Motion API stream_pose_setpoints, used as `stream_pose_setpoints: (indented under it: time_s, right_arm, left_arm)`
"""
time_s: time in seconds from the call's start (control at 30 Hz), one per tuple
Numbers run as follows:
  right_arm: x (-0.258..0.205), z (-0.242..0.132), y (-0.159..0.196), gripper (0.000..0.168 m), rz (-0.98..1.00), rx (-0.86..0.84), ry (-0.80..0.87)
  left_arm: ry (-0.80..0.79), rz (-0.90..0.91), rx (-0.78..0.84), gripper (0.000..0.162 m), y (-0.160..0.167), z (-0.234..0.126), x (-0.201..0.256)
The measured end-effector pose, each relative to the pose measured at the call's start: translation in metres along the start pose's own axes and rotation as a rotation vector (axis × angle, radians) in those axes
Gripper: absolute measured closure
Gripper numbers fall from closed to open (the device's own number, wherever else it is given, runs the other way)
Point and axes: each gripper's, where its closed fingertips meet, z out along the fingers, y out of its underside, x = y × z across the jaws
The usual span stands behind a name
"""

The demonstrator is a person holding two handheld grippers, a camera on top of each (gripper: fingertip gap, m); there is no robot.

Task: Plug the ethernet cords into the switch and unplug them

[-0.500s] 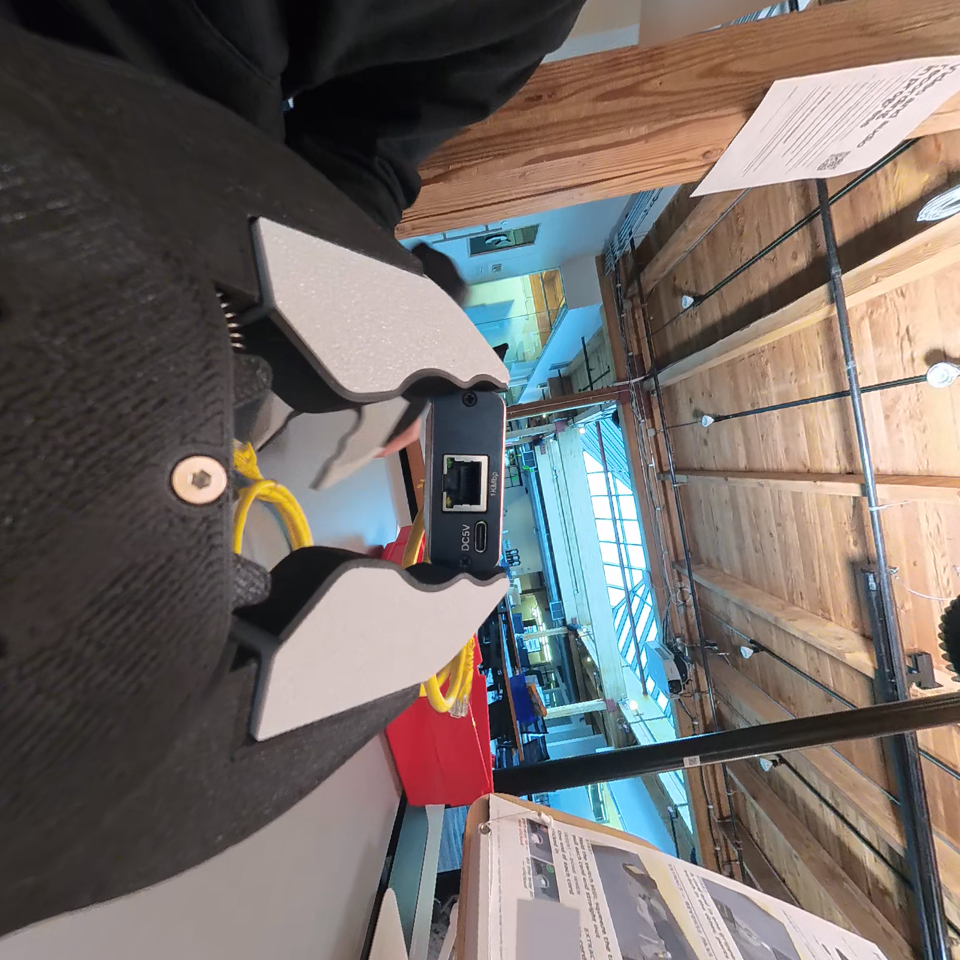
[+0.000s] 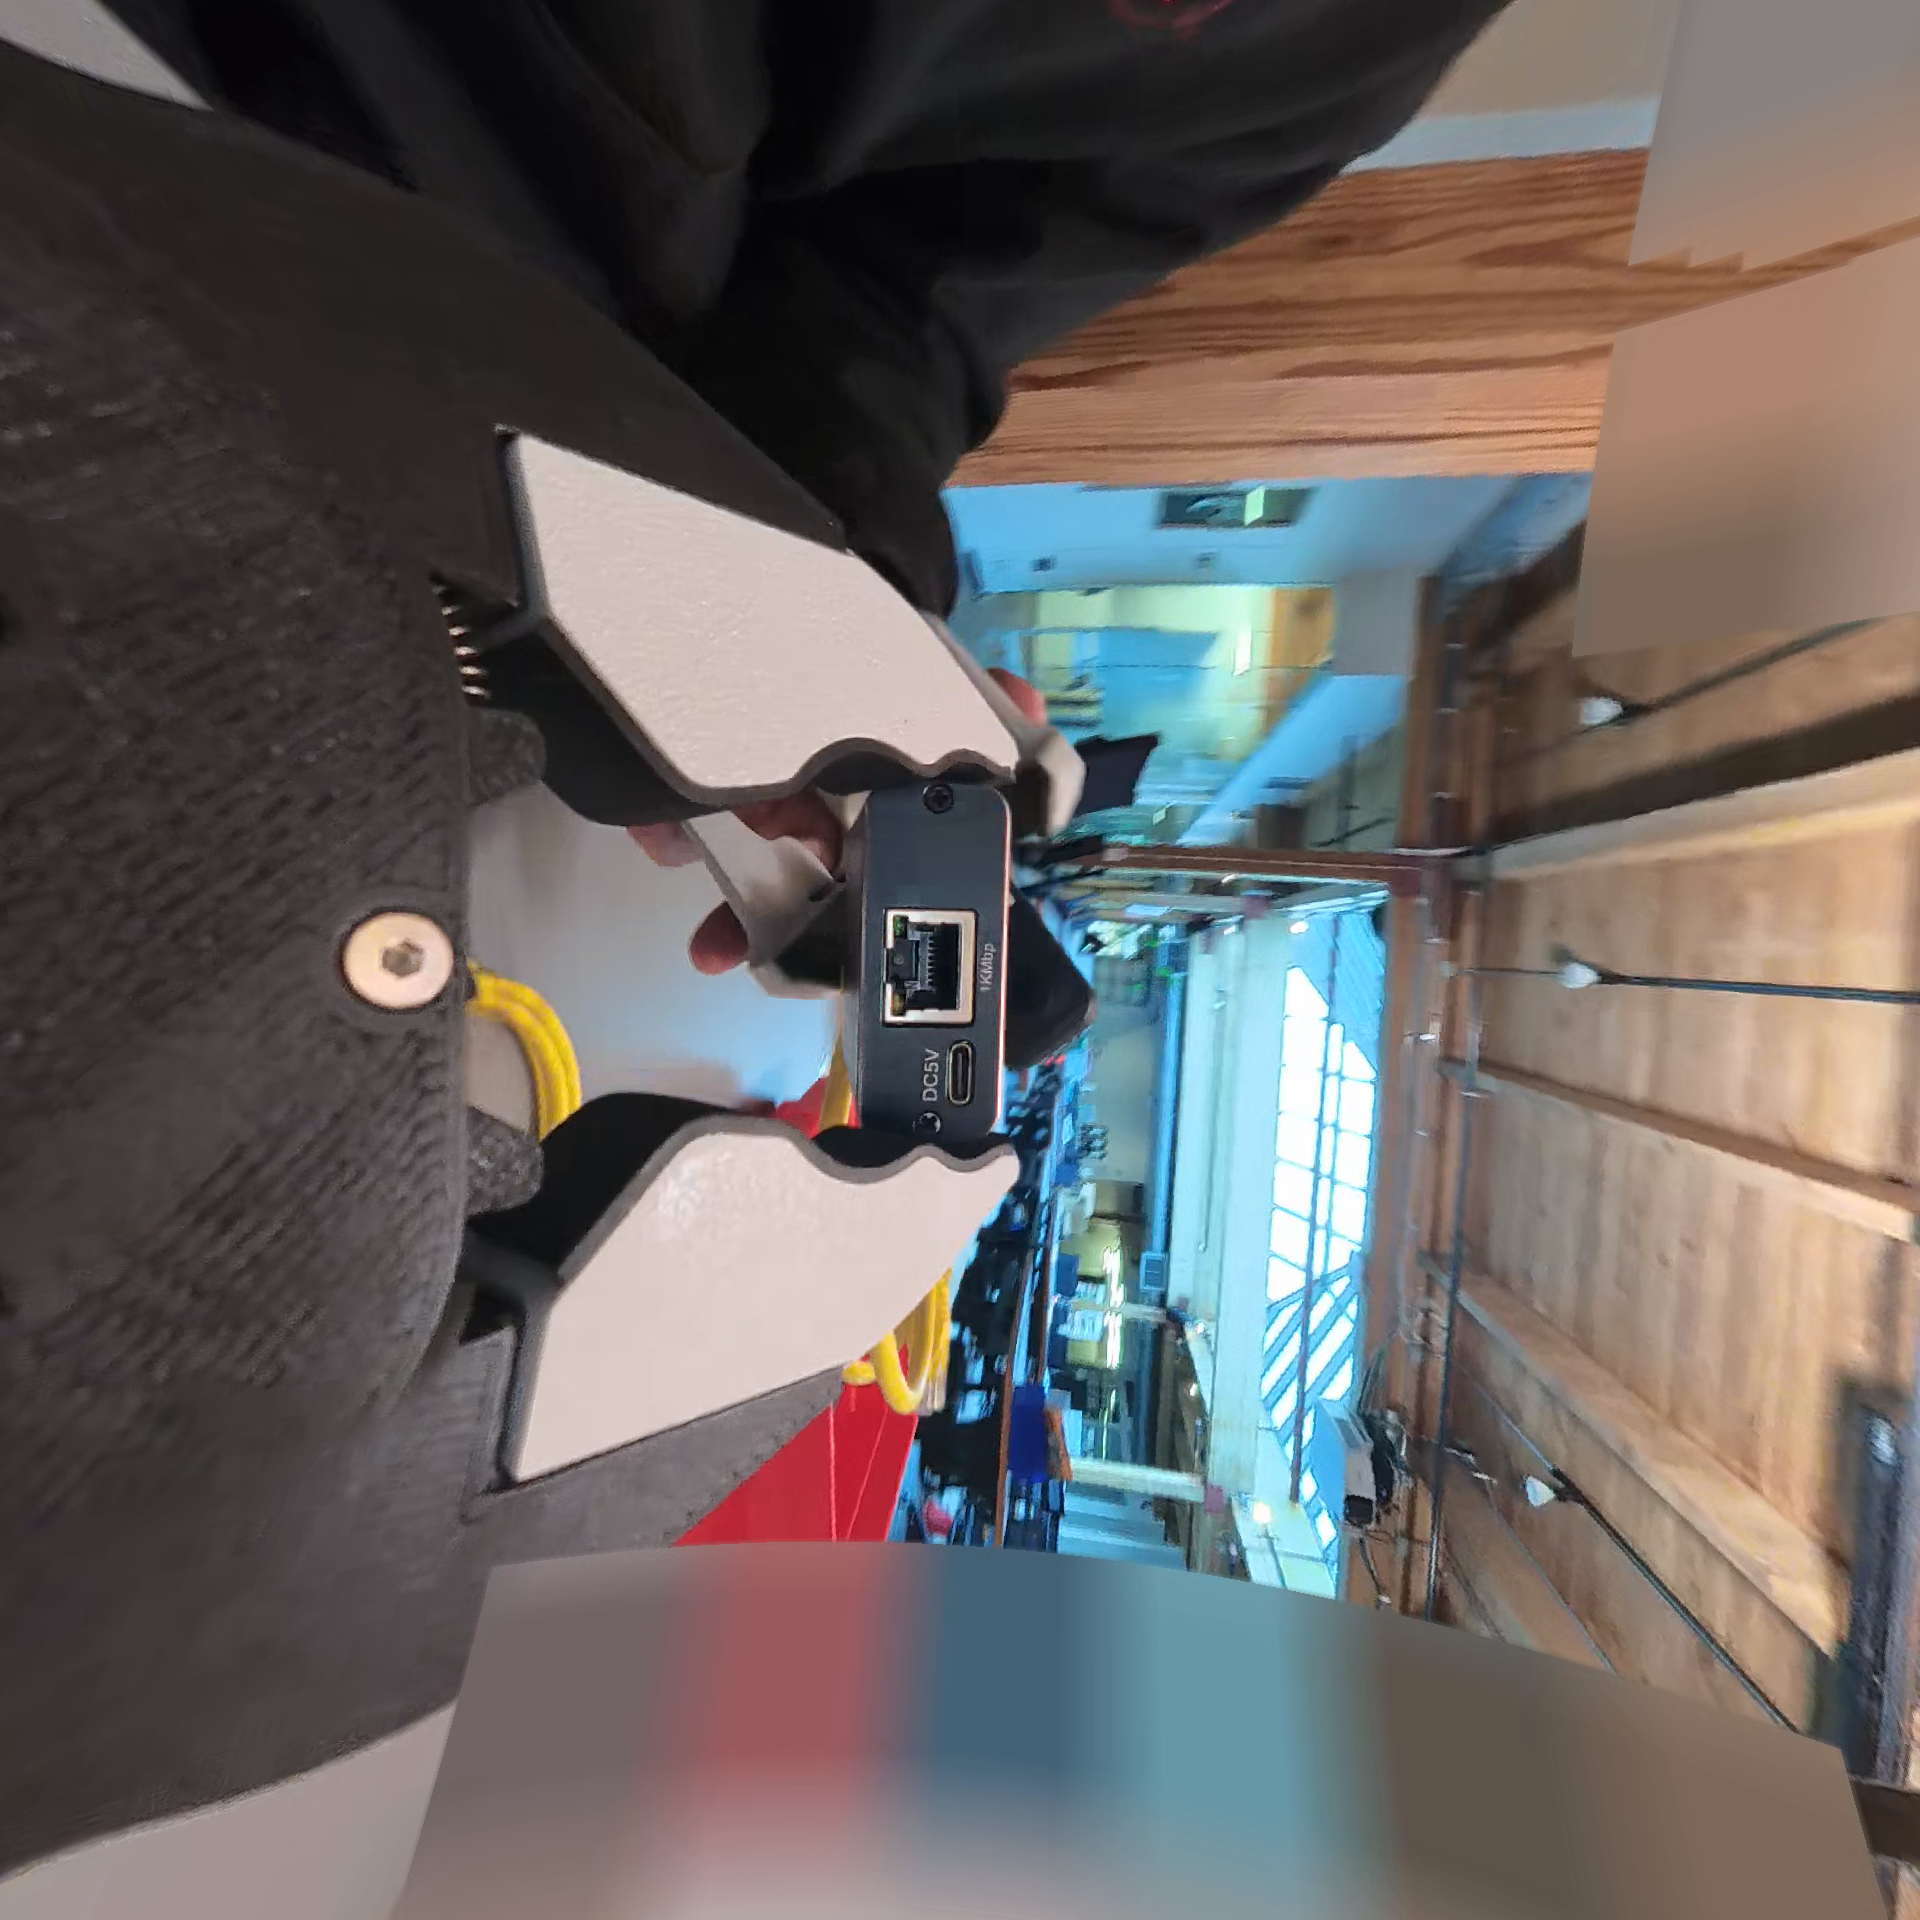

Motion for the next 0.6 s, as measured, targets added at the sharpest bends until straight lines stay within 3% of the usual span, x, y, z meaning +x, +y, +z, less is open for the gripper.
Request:
stream_pose_setpoints:
  time_s: [0.17, 0.47, 0.6]
  right_arm:
    - [-0.006, 0.010, 0.009, 0.104, -0.083, -0.140, 0.008]
    - [-0.006, 0.014, 0.014, 0.104, -0.149, -0.251, 0.045]
    - [-0.006, 0.016, 0.009, 0.091, -0.206, -0.259, 0.067]
  left_arm:
    - [-0.051, -0.042, 0.043, 0.120, -0.005, 0.002, -0.011]
    - [-0.099, -0.026, -0.045, 0.126, -0.010, -0.003, -0.008]
    - [-0.096, -0.041, -0.095, 0.127, -0.009, 0.000, -0.003]
